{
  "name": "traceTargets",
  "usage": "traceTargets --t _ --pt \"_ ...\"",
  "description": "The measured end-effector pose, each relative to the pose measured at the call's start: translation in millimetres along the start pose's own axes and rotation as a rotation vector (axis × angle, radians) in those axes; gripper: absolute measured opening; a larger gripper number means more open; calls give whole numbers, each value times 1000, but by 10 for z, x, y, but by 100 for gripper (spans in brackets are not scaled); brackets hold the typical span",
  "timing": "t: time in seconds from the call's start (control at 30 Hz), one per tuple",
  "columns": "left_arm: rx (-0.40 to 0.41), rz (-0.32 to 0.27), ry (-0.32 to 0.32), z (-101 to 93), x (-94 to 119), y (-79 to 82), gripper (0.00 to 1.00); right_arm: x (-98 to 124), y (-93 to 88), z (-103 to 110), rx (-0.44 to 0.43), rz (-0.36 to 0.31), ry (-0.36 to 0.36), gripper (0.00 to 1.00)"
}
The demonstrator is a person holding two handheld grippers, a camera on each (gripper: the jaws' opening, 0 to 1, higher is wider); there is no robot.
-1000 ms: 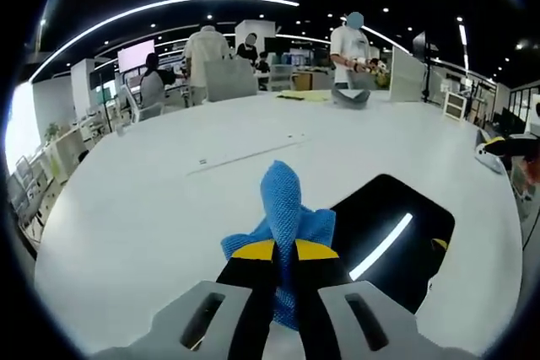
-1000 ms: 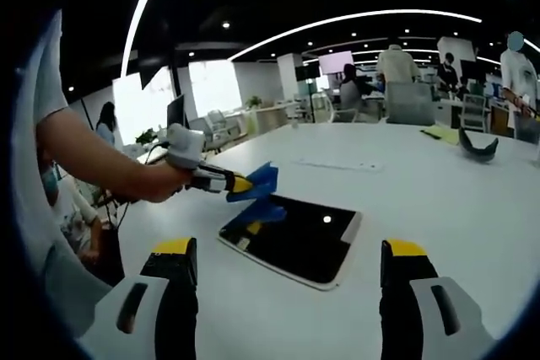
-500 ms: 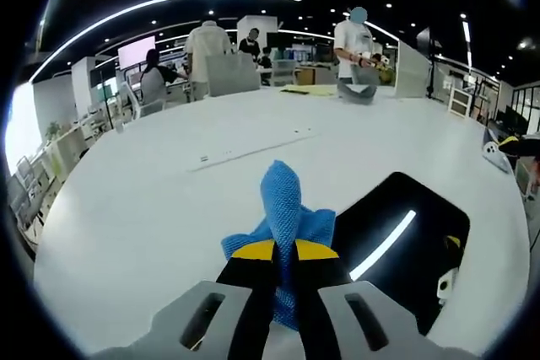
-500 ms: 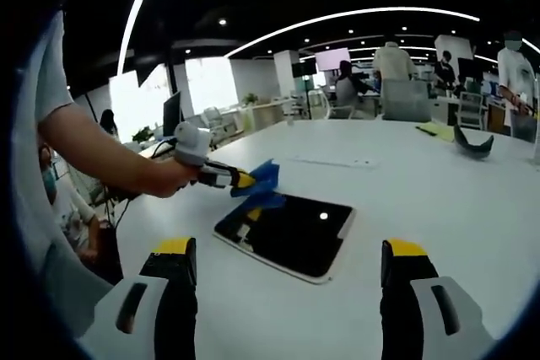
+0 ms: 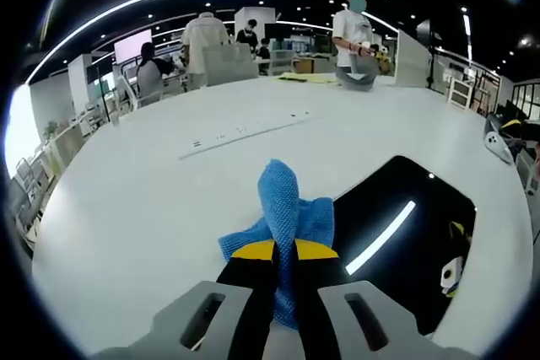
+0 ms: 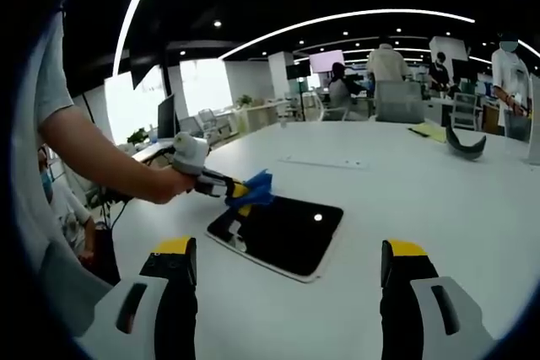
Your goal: Wipe the mirror surface with the cleaning cloth until all visible marks leave the cleaned area.
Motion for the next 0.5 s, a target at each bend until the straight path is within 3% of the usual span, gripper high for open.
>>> traceTargets --t 0.5 --pt "-20 4 -5 4 -31 17 4 -21 -12 6 -16 -9 3 90"
Point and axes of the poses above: the point that each gripper's makers call its tool centre point, and the gripper's own axes: x roughly backward along the fingers, z roughly to its left, y roughly out of its top, the point moved 2 cm from there along x, roughly backward along the fingers, and after that the axes turned 6 degrees about y, right-handed, at the moved point
